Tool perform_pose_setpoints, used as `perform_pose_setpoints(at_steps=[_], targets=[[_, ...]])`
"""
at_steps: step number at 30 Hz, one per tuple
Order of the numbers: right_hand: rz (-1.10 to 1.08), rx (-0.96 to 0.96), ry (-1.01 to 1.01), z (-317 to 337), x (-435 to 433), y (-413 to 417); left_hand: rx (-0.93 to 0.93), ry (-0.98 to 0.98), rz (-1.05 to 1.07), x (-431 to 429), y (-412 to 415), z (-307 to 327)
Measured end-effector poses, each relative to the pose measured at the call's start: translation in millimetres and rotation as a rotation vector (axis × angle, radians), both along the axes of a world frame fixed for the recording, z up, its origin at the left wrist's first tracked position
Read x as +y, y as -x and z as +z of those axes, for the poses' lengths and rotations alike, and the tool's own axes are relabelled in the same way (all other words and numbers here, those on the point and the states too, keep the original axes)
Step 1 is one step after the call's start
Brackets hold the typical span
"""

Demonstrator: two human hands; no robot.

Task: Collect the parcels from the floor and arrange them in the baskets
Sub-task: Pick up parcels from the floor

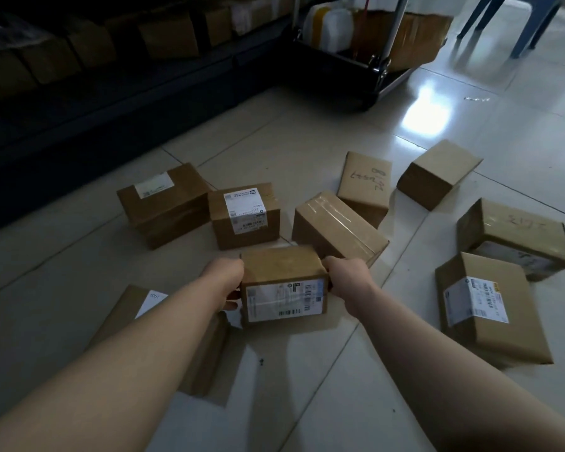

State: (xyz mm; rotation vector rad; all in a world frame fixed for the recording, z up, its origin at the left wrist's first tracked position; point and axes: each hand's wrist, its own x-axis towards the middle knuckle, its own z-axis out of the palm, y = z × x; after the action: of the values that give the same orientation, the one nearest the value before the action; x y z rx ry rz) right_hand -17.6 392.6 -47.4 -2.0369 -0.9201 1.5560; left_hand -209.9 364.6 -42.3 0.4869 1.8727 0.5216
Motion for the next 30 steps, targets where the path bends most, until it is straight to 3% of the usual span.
perform_pose_setpoints(at_steps=[9, 12, 18, 30], targets=[[0.146, -0.106, 0.090, -10, -21, -5, -0.036, 0.149, -0.147, -15, -9, 2], [0.253, -0.144, -0.069, -2, -12, 5, -0.046, 0.067, -0.078, 0, -1, -5], [0.343, -0.070, -0.248, 10, 30, 45, 0.168, -0.189, 0.097, 37, 35, -13], [0.343, 0.058, -0.191, -36, 93, 91, 0.015, -0.325, 0.046, 65, 58, -40]])
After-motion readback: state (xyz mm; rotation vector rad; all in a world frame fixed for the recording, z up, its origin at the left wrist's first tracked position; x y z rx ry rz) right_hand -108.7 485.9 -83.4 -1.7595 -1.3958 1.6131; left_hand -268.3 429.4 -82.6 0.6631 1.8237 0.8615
